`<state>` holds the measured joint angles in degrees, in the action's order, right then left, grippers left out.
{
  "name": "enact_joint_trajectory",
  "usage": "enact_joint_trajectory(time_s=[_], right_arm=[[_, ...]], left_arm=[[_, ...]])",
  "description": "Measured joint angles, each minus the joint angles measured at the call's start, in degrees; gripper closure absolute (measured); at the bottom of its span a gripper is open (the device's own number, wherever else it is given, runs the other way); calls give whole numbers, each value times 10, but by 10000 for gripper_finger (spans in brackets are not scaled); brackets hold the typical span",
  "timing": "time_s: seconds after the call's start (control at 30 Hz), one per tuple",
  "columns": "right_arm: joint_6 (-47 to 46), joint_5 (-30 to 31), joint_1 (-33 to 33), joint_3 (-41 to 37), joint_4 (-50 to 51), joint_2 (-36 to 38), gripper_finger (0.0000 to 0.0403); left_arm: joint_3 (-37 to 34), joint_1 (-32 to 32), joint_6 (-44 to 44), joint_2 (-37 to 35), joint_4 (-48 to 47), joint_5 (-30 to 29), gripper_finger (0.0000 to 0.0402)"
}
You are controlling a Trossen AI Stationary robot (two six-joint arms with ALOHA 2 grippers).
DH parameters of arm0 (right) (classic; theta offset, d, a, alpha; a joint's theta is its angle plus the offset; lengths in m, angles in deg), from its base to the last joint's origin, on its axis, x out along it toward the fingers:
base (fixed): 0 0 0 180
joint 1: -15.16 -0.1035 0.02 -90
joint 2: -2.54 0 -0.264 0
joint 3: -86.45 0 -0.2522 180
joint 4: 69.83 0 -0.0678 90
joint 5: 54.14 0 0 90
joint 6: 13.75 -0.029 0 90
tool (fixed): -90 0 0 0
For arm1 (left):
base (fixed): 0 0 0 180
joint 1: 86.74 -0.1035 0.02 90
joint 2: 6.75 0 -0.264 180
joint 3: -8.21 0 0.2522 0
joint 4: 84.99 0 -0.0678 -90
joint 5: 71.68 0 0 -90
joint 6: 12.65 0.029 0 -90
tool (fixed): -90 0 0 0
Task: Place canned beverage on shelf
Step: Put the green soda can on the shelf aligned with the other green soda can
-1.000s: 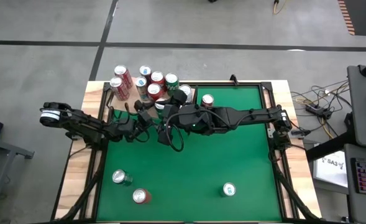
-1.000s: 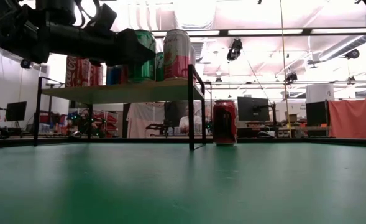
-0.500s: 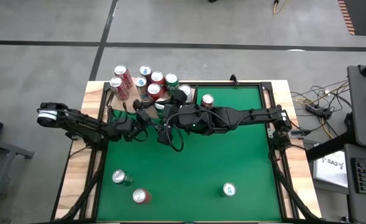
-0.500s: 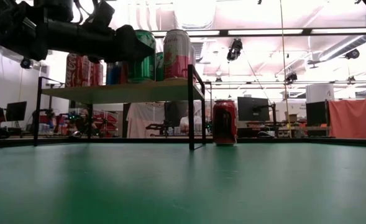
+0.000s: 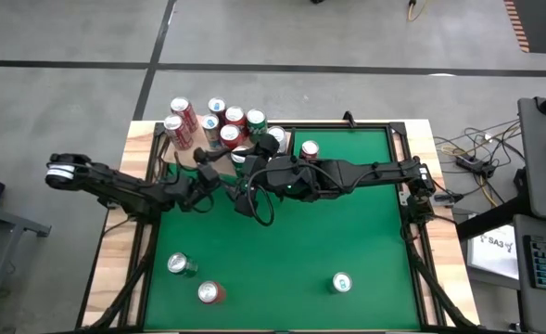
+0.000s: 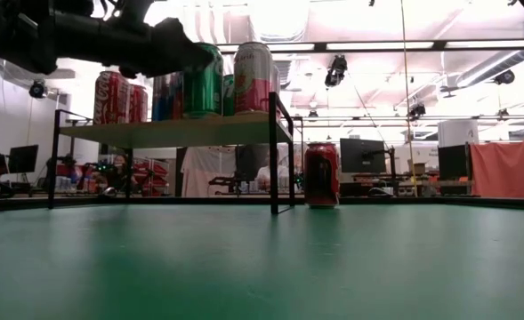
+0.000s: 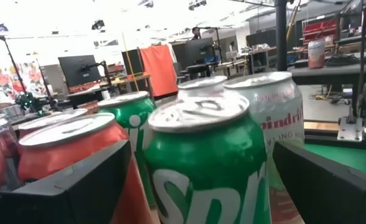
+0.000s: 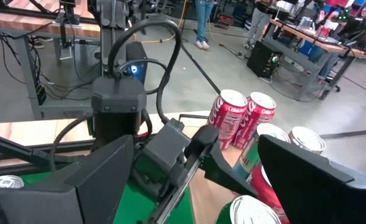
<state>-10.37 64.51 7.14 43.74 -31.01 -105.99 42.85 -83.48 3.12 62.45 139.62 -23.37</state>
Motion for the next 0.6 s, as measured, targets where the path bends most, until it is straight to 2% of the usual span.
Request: enact_joint_trajectory(time_s=[0.27, 0.43, 0.6], right_arm=[[-6, 0, 0, 0, 0, 0, 67], [-10, 0, 0, 0, 0, 0, 67], [-20, 0, 2, 0, 0, 0, 67]], left_arm=[[0, 19, 8, -35, -7, -11, 24], [0, 47, 44, -60, -12, -53, 24], [0, 85, 93, -90, -19, -60, 24]])
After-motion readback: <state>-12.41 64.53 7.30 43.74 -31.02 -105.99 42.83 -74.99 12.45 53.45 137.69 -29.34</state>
